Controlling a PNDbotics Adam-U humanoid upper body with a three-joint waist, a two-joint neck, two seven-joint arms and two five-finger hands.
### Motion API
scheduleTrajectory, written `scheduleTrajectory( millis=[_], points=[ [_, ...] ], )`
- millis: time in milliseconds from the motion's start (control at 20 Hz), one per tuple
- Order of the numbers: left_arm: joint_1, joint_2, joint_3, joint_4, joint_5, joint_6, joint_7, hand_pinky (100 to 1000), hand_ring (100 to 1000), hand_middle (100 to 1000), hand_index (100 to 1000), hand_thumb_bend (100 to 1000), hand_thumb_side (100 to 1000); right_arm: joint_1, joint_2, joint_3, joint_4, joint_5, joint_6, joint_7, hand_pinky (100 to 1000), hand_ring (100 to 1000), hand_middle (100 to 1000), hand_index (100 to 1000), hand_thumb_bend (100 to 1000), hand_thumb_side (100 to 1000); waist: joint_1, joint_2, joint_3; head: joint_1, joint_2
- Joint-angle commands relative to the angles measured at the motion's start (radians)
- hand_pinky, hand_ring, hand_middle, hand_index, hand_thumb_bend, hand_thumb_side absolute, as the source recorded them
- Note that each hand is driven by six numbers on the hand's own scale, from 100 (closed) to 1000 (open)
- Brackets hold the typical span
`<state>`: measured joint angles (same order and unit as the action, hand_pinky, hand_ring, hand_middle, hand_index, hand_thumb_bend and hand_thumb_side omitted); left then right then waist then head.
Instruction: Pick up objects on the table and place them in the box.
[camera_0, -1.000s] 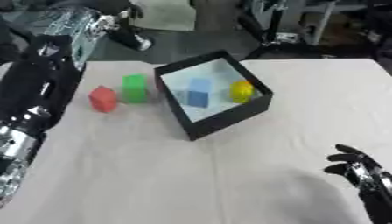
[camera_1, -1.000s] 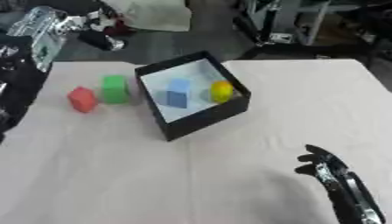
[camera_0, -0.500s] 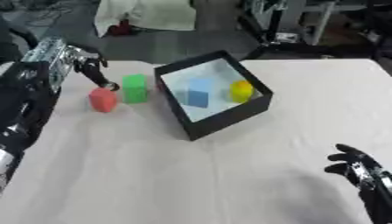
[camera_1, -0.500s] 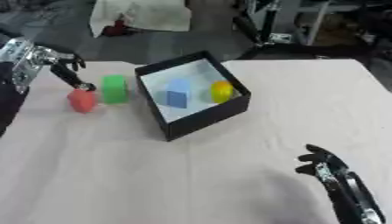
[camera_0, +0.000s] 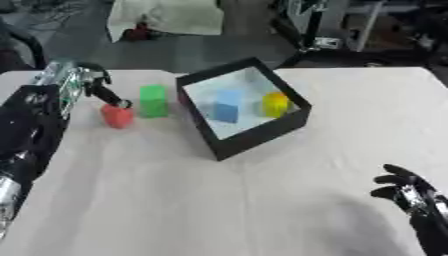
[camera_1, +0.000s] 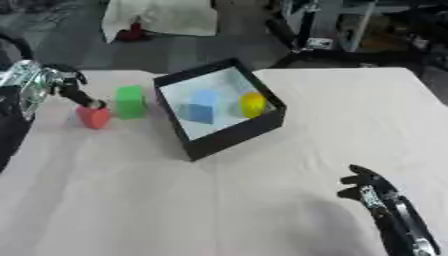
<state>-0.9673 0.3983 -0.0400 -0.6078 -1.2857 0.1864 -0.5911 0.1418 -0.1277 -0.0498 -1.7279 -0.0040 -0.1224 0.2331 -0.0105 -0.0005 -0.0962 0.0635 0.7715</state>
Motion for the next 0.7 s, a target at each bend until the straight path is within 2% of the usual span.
scheduleTrajectory(
  millis=[50, 400, 700],
  points=[
    [-0.011, 0.004, 0.014, 0.004, -0.010, 0.024, 0.049, 710, 680, 808, 935, 415, 601, -0.006, -0.011, -0.008, -0.013, 0.001, 0.000, -0.003, 759, 609, 649, 841, 100, 724, -0.005, 0.000, 0.000, -0.004, -0.002],
    [0.012, -0.014, 0.022, 0.033, -0.008, 0.052, 0.141, 685, 645, 786, 922, 337, 522, -0.006, -0.010, -0.007, -0.013, 0.001, 0.000, -0.003, 759, 609, 649, 841, 100, 727, -0.006, 0.001, 0.003, -0.005, -0.002],
    [0.031, -0.027, 0.023, 0.049, 0.030, 0.043, 0.167, 634, 579, 689, 861, 229, 411, -0.006, -0.009, -0.007, -0.013, 0.002, 0.000, -0.003, 759, 609, 650, 841, 100, 726, -0.008, 0.001, 0.004, -0.006, -0.002]
  ],
)
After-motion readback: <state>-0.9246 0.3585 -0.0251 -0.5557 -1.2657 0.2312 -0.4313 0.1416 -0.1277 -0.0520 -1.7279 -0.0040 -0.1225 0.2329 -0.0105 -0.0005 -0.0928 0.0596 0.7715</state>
